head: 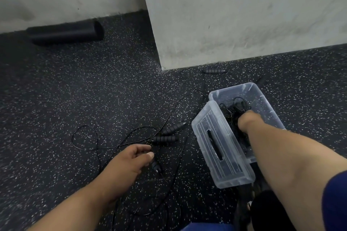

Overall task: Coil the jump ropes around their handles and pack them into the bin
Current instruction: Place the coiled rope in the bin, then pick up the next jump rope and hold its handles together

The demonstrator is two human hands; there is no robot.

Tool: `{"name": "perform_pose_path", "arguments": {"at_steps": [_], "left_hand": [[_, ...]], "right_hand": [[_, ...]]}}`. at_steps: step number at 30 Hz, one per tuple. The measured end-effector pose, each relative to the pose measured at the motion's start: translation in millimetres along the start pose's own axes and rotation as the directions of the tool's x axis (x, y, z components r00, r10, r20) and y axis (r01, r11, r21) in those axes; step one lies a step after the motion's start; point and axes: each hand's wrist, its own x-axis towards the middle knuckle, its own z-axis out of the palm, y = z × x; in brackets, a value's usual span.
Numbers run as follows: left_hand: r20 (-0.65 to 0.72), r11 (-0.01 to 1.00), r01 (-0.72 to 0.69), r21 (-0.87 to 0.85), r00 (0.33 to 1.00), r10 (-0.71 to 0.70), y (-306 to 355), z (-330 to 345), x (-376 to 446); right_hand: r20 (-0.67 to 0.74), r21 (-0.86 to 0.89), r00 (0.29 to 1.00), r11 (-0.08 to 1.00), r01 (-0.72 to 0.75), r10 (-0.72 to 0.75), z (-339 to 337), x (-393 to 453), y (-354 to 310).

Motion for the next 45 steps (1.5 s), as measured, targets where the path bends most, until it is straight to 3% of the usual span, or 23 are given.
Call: {"name": "perform_pose_path", "arguments": {"at_steps": [5,11,14,16,19,22,24,26,31,45], "left_hand": [[-0.016,0.999,-0.032,0.02,0.999,0.033,-2.1,-4.4,-11.1],[-0.04,0.998,-0.06,0.016,0.997,0.06,-4.5,-9.3,-22.7],[-0.046,0.998,-0.068,0.007,0.997,0.068,-7.1,-12.1,-28.6],[-0.05,0.998,-0.066,-0.002,0.997,0.066,-8.7,-14.5,-33.5],[-0.057,0.997,-0.067,-0.027,0.996,0.065,-11.2,-18.1,-38.5],[-0.056,0.997,-0.059,-0.044,0.997,0.057,-15.0,-21.1,-40.1],[-0.058,0.998,-0.047,-0.042,0.997,0.045,-20.8,-25.4,-39.6],[-0.06,0.998,-0.032,-0.048,0.998,0.029,-27.0,-30.0,-36.2],[-0.043,1.0,0.012,-0.028,0.999,-0.013,-40.7,-42.1,-29.0],[-0.033,0.998,0.059,-0.022,0.998,-0.06,-48.0,-69.1,-8.5]], "right_hand": [[-0.072,0.077,0.994,0.994,0.083,-0.078,1.9,-33.3,-4.5],[-0.297,0.424,0.952,0.884,0.197,-0.07,-1.8,-64.0,-8.5],[-0.445,0.379,0.876,0.847,0.374,-0.188,-11.4,-97.9,-34.8],[-0.457,0.32,0.832,0.814,0.485,-0.316,-10.0,-118.5,-62.8],[-0.363,0.253,0.787,0.76,0.599,-0.499,8.3,-145.4,-103.6],[-0.061,0.042,0.766,0.765,0.643,-0.64,42.8,-156.1,-130.9],[0.168,-0.091,0.761,0.759,0.645,-0.626,70.5,-156.7,-145.1],[0.281,-0.186,0.777,0.762,0.62,-0.563,94.8,-149.7,-155.2],[0.346,-0.317,0.802,0.743,0.589,-0.488,121.6,-136.0,-177.9],[0.37,-0.375,0.805,0.718,0.586,-0.464,149.9,-108.2,-221.0]]}}
